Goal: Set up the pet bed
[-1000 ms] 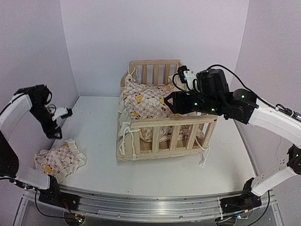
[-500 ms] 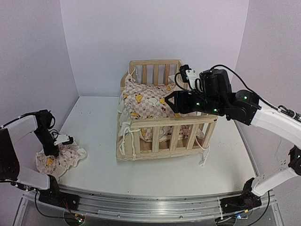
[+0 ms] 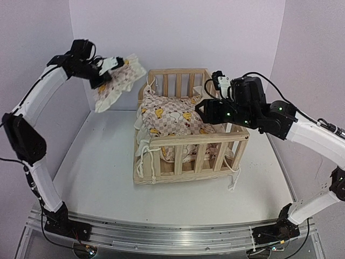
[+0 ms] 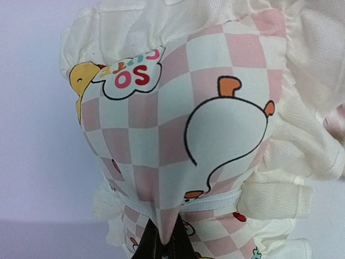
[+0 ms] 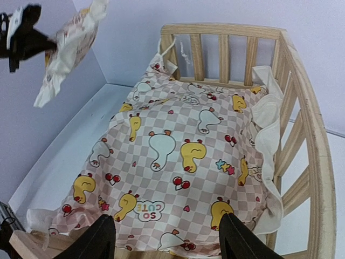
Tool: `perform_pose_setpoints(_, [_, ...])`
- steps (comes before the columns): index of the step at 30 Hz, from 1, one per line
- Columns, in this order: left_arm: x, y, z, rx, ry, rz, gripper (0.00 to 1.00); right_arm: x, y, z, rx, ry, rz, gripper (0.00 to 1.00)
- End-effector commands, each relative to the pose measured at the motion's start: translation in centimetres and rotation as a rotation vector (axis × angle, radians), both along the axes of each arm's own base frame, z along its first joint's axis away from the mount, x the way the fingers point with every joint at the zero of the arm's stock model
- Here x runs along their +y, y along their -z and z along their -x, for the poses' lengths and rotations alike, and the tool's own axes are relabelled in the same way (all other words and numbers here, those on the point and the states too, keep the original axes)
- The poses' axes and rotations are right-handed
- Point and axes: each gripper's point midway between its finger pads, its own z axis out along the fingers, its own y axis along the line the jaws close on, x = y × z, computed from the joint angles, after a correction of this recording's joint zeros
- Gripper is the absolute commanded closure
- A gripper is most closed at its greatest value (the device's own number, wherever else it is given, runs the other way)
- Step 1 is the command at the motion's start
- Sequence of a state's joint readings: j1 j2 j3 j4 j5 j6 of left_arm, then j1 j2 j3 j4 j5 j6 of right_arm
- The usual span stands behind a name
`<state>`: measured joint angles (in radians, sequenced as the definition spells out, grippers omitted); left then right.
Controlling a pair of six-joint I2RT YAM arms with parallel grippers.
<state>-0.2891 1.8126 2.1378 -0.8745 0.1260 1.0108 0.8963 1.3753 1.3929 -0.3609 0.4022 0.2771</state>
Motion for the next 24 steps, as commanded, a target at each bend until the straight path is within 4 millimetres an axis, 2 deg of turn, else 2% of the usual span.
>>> perform_pose_setpoints(1, [-10.2,-4.6,-4.2,-0.223,0.071,0.050,1.00,-1.2,-1.2,-1.4,-0.032,0.061,-0.019,0.33])
perform_pose_setpoints(3, [-14.2,-3.4,-6.1,-0.323,0.092,-0.003,1.00,-1.5,-0.5,-1.4,-0.018,0.072,-0.016,0.33])
perform_pose_setpoints(5, [-17.1,-3.1,-7.7,-0.428,0.106,0.036,1.00,-1.8,0.1,-1.3,-0.004,0.082,-0.016,0.33])
perform_pose_setpoints(8, [-20.1,-2.6,-9.3,-0.512,0.130,0.087,1.00,-2.2,0.7,-0.9,0.011,0.091,-0.025,0.34])
perform_pose_setpoints(10, [-21.4,-0.8,-10.0,-0.520,0.151,0.068,1.00,-2.4,0.6,-0.7,0.016,0.096,-0.038,0.34])
perform_pose_setpoints(13, [-22.5,2.7,-10.4,-0.478,0.182,0.019,1.00,-2.8,0.3,-0.6,0.013,0.107,-0.055,0.34])
perform_pose_setpoints(17, [-22.5,6.3,-11.3,-0.437,0.170,-0.056,1.00,-2.9,0.1,-0.5,0.016,0.115,-0.069,0.34])
perform_pose_setpoints(22, [-22.8,8.9,-11.9,-0.402,0.151,-0.064,0.99,-2.6,0.7,-0.6,0.031,0.113,-0.067,0.34])
perform_pose_setpoints(23, [-22.7,9.2,-12.1,-0.402,0.139,-0.062,0.90,-2.6,0.8,-0.6,0.033,0.113,-0.065,0.34])
perform_pose_setpoints(24, [-22.7,9.2,-12.2,-0.409,0.125,-0.055,0.76,-2.6,0.8,-0.7,0.033,0.116,-0.064,0.34])
